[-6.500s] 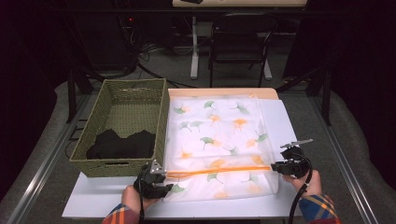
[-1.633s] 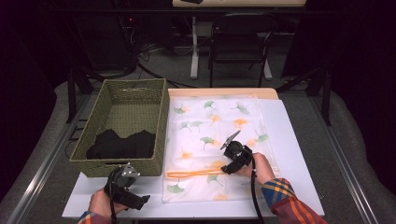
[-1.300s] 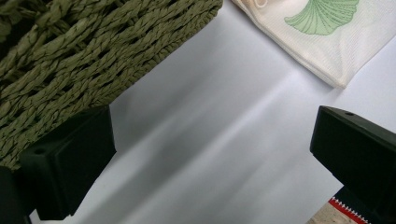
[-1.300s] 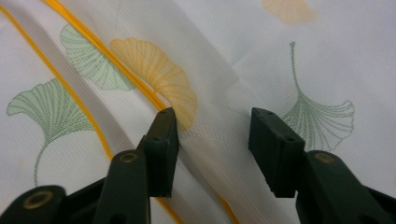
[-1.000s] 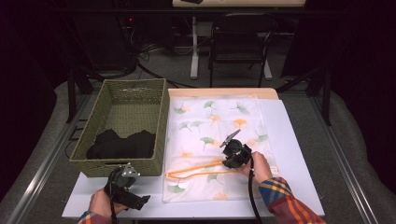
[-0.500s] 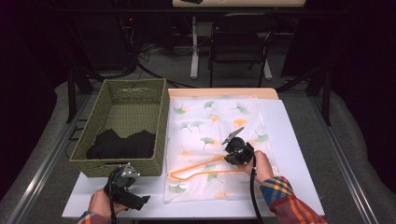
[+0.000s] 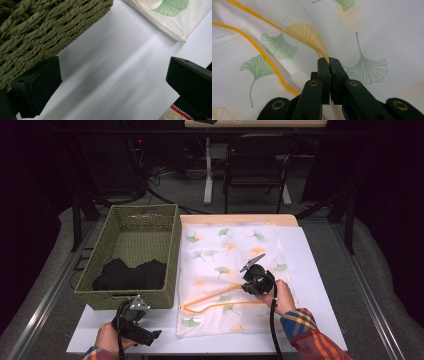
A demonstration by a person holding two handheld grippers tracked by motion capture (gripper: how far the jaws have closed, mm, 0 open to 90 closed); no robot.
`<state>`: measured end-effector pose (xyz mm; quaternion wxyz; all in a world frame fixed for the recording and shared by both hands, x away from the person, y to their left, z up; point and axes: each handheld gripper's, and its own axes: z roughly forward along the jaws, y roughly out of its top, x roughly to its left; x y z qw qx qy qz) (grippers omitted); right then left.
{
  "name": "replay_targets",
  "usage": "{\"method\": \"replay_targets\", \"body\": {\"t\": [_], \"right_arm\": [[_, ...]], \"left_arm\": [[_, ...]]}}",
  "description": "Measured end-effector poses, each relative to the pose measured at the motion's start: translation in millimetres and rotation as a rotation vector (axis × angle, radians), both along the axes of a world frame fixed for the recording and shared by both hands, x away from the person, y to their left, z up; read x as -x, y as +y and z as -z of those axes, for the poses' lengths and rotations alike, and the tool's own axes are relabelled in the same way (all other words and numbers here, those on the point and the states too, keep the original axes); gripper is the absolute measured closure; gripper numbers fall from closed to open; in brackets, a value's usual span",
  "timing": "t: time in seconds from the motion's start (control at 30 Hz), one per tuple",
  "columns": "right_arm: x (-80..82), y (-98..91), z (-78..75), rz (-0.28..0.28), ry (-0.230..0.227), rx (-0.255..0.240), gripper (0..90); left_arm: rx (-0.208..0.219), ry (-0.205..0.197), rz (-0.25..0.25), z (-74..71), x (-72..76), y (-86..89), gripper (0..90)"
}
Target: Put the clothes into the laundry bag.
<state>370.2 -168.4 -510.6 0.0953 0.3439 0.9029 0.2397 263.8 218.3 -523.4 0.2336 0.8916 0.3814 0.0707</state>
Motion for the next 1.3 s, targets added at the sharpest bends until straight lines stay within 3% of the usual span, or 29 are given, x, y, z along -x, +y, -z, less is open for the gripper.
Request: {"method": "replay_targets", "body": {"t": [0.17,0.43,0.63,0.8,1.3], "right_arm": [[0.0,-1.9,-2.5,-0.007,0.002,-0.015,89.1],[0.8,-4.1,-6.4,-0.008,0.001,-0.032,89.1],[1.0,-5.2,-8.2,-0.007,0.002,-0.038,89.2],[1.2,-6.2,-9.5,-0.004,-0.002,-0.044,89.1],[0.6,-8.1,-11.3,-0.004,-0.005,-0.05,89.3]], "left_arm": [[0.0,0.004,0.014,-2.1,0.8,0.1,0.1],[-0.011,0.026,0.077,-11.5,2.0,-2.7,0.2],[0.02,0.049,0.108,-21.7,4.1,-3.2,0.2],[0.025,0.04,0.146,-32.2,5.6,-2.8,0.2],[0.024,-0.014,0.184,-79.6,1.9,4.1,0.1]]}}
